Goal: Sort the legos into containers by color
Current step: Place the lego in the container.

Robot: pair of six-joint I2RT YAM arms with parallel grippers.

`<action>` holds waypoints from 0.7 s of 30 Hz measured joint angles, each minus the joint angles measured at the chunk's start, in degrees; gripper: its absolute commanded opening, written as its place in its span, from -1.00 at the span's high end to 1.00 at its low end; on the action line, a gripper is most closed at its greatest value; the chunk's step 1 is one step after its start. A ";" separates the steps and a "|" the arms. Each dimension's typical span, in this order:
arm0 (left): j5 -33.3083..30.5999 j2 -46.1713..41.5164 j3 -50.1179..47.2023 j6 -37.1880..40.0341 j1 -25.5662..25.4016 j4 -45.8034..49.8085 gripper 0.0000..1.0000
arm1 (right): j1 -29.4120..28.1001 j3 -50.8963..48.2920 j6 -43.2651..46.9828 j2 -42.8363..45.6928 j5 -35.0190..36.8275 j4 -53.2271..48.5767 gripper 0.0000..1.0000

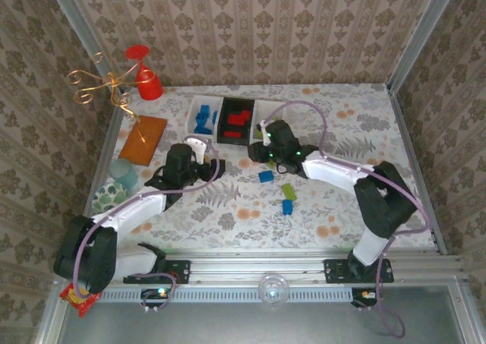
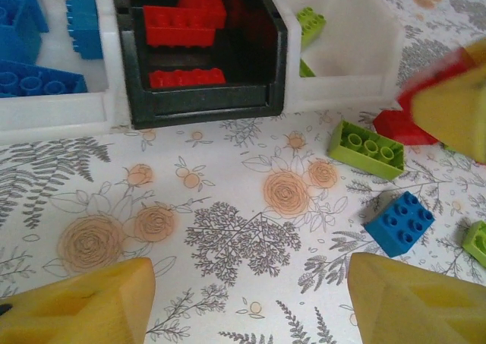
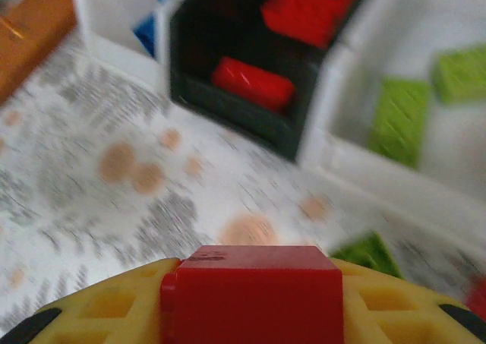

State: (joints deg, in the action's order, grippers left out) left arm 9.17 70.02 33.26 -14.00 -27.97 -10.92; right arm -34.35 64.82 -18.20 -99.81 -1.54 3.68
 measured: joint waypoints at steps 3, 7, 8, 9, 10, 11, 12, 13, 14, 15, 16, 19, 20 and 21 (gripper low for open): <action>-0.15 -0.13 -0.13 -0.20 0.24 -0.70 -0.39 | -0.04 7.02 -0.02 -6.32 0.04 2.21 0.21; -0.20 -0.13 -0.20 -0.22 0.33 -1.29 -0.39 | 0.31 17.46 -0.02 -15.78 0.33 3.06 0.19; -0.17 -0.13 -0.20 -0.22 0.33 -1.36 -0.39 | 0.42 20.09 0.00 -18.12 0.44 3.06 0.17; -0.17 -0.13 -0.20 -0.22 0.33 -1.42 -0.39 | 0.48 22.14 0.00 -19.91 0.68 2.91 0.15; -0.15 -0.13 -0.22 -0.22 0.33 -1.44 -0.39 | 0.63 24.46 0.02 -21.97 0.83 2.80 0.13; -0.13 -0.13 -0.20 -0.22 0.33 -1.53 -0.39 | 0.76 26.53 0.02 -23.76 1.03 2.29 0.11; -0.13 -0.13 -0.20 -0.22 0.33 -1.53 -0.39 | 0.90 27.96 0.02 -24.94 1.07 1.99 0.08; -0.13 -0.13 -0.20 -0.22 0.33 -1.53 -0.39 | 1.14 29.77 0.00 -26.43 1.07 1.46 0.02; -0.13 -0.13 -0.20 -0.22 0.37 -1.51 -0.39 | 1.38 30.95 -0.02 -27.34 1.07 0.83 -0.05; -0.13 -0.13 -0.22 -0.22 0.37 -1.51 -0.39 | 1.60 31.76 0.13 -27.89 1.05 0.35 -0.10; -0.13 -0.15 -0.22 -0.22 0.37 -1.51 -0.39 | 1.81 32.50 0.15 -28.28 1.03 -0.17 -0.14; -0.15 -0.61 -0.24 -0.22 0.37 -1.49 -0.40 | 2.23 33.64 0.28 -28.39 0.68 -1.25 -0.23; -0.15 -0.81 -0.24 -0.22 0.37 -1.49 -0.40 | 2.34 33.83 0.39 -28.22 0.55 -1.31 -0.25; -0.15 -1.09 -0.24 -0.22 0.37 -1.46 -0.40 | 2.45 33.83 0.46 -27.80 0.39 -1.62 -0.25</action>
State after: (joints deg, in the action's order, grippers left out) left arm 9.02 68.93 33.01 -14.22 -27.59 -12.38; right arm -31.90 98.65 -17.74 -127.61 -1.15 2.07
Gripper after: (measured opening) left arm 0.698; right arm 0.617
